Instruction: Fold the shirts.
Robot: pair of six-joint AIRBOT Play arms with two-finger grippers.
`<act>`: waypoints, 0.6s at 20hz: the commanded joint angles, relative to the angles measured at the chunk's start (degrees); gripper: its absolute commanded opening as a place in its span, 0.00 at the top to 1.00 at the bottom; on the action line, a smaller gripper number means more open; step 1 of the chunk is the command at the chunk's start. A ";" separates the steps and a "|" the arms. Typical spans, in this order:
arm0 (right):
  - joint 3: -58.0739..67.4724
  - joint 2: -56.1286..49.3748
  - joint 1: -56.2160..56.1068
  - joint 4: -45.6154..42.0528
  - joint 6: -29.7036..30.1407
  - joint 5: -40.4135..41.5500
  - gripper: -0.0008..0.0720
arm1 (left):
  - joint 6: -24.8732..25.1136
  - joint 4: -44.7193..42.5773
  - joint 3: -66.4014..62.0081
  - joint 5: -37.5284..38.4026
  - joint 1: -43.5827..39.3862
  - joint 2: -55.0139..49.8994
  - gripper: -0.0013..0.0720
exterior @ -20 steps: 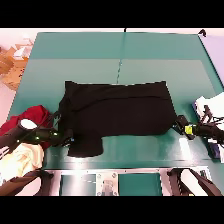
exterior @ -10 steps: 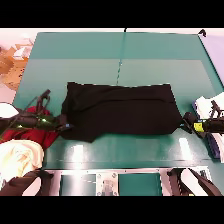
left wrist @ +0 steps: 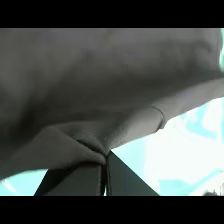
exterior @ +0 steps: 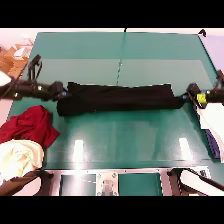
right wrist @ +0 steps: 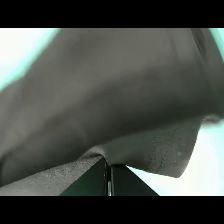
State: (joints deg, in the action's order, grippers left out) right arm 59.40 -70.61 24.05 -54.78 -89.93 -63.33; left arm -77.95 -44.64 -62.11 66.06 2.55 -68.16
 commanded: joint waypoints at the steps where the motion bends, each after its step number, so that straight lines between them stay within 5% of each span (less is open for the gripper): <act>1: 12.70 -14.51 -3.45 1.44 -0.09 2.45 0.97 | 1.14 1.62 -12.26 -2.27 -0.22 -14.23 0.96; 5: 22.97 -30.23 -4.59 2.69 -0.09 4.42 0.97 | 2.49 2.34 -21.40 -8.72 -2.99 -29.66 0.95; 6: 25.11 -33.27 -4.52 3.67 -0.07 5.11 0.96 | 2.80 3.19 -22.53 -11.45 -3.54 -32.00 0.89; 7: 27.34 -35.34 -4.33 3.78 -0.07 5.22 0.82 | 3.26 4.63 -23.39 -14.88 -3.56 -33.57 0.36; 8: 29.68 -36.39 -3.72 3.72 0.04 4.90 0.58 | 2.89 6.45 -23.87 -17.66 -3.28 -33.94 0.04; 9: 31.63 -36.35 -2.71 3.56 1.62 4.48 0.49 | 3.02 7.96 -24.98 -18.86 -2.49 -33.79 0.02; 12: 38.34 -36.30 2.14 1.31 7.08 -2.40 0.49 | 2.99 7.41 -31.23 -11.50 1.62 -33.16 0.02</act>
State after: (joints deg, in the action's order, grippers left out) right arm 91.72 -104.97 23.03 -51.99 -86.89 -60.69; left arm -75.16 -38.54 -88.25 52.25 1.63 -100.05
